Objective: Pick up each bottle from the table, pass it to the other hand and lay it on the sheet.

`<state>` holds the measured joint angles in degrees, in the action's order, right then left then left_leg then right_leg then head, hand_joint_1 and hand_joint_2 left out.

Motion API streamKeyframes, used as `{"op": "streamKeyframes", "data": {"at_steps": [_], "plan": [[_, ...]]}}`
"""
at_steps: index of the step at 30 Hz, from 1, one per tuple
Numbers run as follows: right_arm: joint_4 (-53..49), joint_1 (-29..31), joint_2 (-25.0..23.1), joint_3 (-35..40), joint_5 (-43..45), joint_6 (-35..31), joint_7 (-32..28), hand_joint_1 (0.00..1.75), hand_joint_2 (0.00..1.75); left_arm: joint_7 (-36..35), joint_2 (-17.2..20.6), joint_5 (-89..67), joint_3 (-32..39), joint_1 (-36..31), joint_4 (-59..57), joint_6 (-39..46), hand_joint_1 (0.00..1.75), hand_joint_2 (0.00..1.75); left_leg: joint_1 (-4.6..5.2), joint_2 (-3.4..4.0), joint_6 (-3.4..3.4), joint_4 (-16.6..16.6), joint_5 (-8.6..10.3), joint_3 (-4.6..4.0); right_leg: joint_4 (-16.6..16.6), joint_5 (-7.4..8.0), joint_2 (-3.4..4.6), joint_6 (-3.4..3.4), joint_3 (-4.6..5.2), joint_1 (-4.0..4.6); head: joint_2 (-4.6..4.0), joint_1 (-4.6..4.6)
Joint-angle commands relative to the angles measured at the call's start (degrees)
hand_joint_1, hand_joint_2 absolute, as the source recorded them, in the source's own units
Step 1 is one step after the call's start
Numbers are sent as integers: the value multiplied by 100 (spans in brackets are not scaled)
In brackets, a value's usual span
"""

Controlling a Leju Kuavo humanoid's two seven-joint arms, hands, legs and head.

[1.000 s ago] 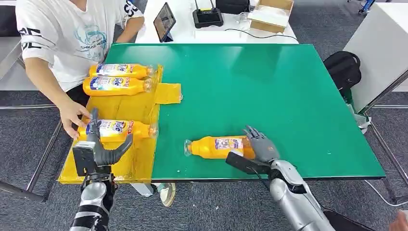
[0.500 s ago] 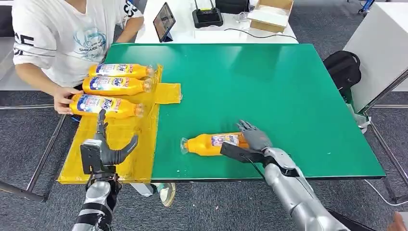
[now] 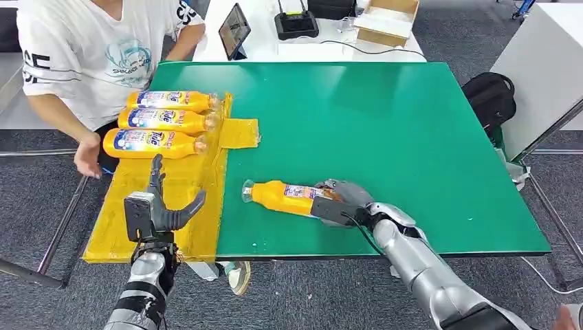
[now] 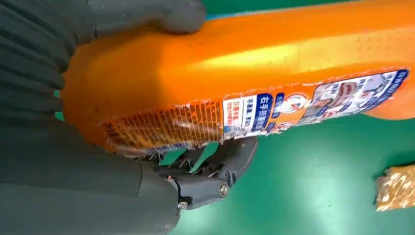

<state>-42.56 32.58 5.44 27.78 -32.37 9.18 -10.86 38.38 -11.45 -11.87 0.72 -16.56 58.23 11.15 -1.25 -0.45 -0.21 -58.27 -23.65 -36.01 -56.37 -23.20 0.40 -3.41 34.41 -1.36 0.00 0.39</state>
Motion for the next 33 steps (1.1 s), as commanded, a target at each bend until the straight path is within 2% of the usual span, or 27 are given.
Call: {"op": "streamKeyframes", "data": {"at_steps": [1,6,9,12,14,16,21,22,23,27,32,33], "plan": [[627,152,326,773,181,287,19,175,175,-71,50,142,-139,-361,-710,-80,0,175,0,-10,9,8,-5,27,11,-8,-18,17,-33,5,0,-2],[607,127,336,794,226,258,19,175,175,-73,48,148,-149,-363,-727,-85,0,175,-2,-11,5,5,-3,22,9,-5,-15,11,-30,4,0,0],[340,-122,239,553,447,-149,-68,175,175,-92,46,167,-130,-302,-661,-80,0,175,-2,-13,6,9,-4,33,13,-7,-19,15,-40,6,0,-2],[-905,-902,-173,-334,693,-1409,-153,175,175,-191,43,18,-182,-54,-167,-32,0,175,-7,-7,3,11,-6,37,17,-7,-12,15,-43,10,0,-2],[-1940,-1408,-486,-823,667,-1864,-281,175,175,-174,12,-98,-286,104,357,-60,0,175,-4,-2,7,12,-12,43,15,-11,-10,23,-49,10,0,0],[-2244,-1502,-497,-834,570,-1811,-89,175,175,-293,-7,-143,-328,154,537,-34,0,175,-6,9,3,4,-18,32,4,-14,4,22,-33,10,0,-4],[-2200,-1486,-465,-896,562,-1767,-74,175,175,-309,8,-146,-338,149,513,-50,0,175,-2,3,7,-2,-15,10,-4,-12,-1,19,-11,7,0,-4],[-2281,-1555,-642,-1172,666,-2051,-510,175,175,-88,3,-168,-376,148,592,-8,0,175,-2,1,9,-1,-16,16,-2,-14,-5,22,-17,8,0,-4],[-2415,-1622,-738,-1296,735,-2209,-669,175,175,-51,-14,-167,-400,160,684,-14,0,175,1,-7,8,0,-9,6,-1,-11,-12,15,-10,3,0,-2],[-3348,-2003,-1088,-1713,910,-2814,-1033,175,175,-158,-72,26,-637,286,1363,-174,0,175,-1,-1,10,-14,-20,-3,-13,-19,-9,20,-3,5,0,0],[-3911,-2237,-1340,-1955,1151,-3585,-1666,175,175,-387,-120,592,-694,295,1335,-460,0,175,3,-14,4,-2,-11,-4,-7,-16,-19,18,-2,2,0,-2],[-3982,-2289,-1348,-1950,1119,-3774,-1849,175,175,-530,-142,993,-685,293,1280,-775,0,175,1,-13,6,-2,-16,7,-6,-20,-18,22,-12,4,0,-2]]}}
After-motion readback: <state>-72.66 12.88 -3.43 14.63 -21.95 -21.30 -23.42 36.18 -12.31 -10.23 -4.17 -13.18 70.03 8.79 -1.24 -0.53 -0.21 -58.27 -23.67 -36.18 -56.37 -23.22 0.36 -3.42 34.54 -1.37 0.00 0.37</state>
